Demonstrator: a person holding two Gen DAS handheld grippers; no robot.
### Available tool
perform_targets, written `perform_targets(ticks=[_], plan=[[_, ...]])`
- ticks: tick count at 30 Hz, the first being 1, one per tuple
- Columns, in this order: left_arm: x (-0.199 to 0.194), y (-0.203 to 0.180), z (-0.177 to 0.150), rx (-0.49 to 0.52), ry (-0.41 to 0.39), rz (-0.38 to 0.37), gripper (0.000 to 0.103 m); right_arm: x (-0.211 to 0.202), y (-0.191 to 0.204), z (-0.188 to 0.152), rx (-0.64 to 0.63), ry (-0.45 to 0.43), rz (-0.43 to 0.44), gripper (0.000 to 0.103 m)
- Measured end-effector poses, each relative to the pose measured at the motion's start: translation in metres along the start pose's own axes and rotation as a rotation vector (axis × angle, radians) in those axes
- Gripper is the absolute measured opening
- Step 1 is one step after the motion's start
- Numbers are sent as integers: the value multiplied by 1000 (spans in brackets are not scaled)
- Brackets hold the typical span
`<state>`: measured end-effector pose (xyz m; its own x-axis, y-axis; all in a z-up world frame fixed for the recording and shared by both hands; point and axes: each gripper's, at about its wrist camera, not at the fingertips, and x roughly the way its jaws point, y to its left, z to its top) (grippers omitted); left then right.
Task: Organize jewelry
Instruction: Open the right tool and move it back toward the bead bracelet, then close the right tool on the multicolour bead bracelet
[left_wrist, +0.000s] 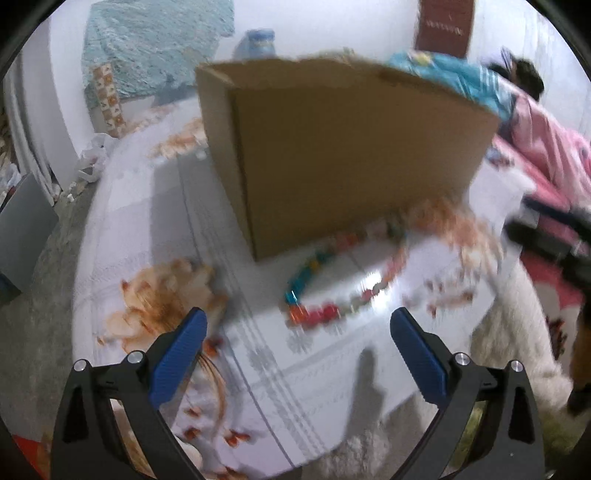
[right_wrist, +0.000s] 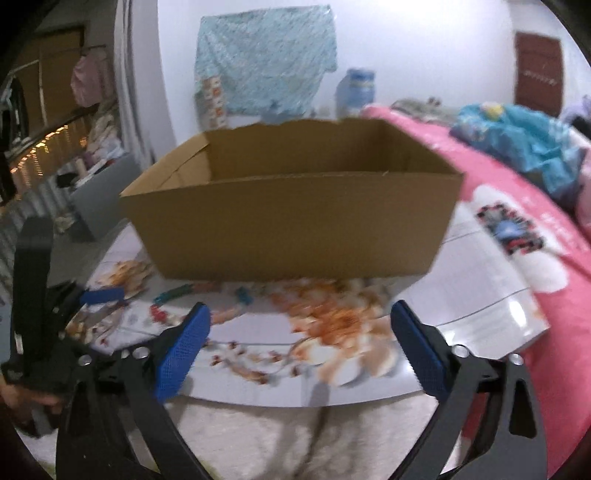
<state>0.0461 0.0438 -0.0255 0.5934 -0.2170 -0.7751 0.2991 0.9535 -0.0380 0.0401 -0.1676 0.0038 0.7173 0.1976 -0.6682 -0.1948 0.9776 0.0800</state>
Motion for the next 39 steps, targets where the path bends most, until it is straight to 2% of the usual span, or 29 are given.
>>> perform_targets(ticks=[2, 5, 10, 16, 25, 27, 29, 33, 39], plan=[[2, 3, 8, 6, -15, 30, 96, 4, 3, -1, 4, 21, 14, 74], [13, 4, 18, 28, -16, 83, 94, 8, 5, -1, 16, 41, 33, 73], [36, -3, 20, 76, 23, 116, 93, 10, 9, -3, 13, 53, 37, 73], [24, -18, 5, 136, 23, 75, 92, 9, 7, -3, 25, 51, 39, 69], [6, -23, -18, 117, 86, -6, 92, 12, 5, -3, 37, 73, 77, 63], [2, -24, -22, 118, 81, -12, 88, 13, 5, -4, 39, 78, 86, 60], [-2, -24, -22, 122, 62, -8, 79, 14, 7, -4, 39, 85, 109, 53], [-8, -25, -16, 120, 23, -25, 67, 17, 13, -4, 31, 106, 162, 44], [1, -26, -11, 133, 41, -50, 46, 28, 30, -7, -20, 154, 224, 30]])
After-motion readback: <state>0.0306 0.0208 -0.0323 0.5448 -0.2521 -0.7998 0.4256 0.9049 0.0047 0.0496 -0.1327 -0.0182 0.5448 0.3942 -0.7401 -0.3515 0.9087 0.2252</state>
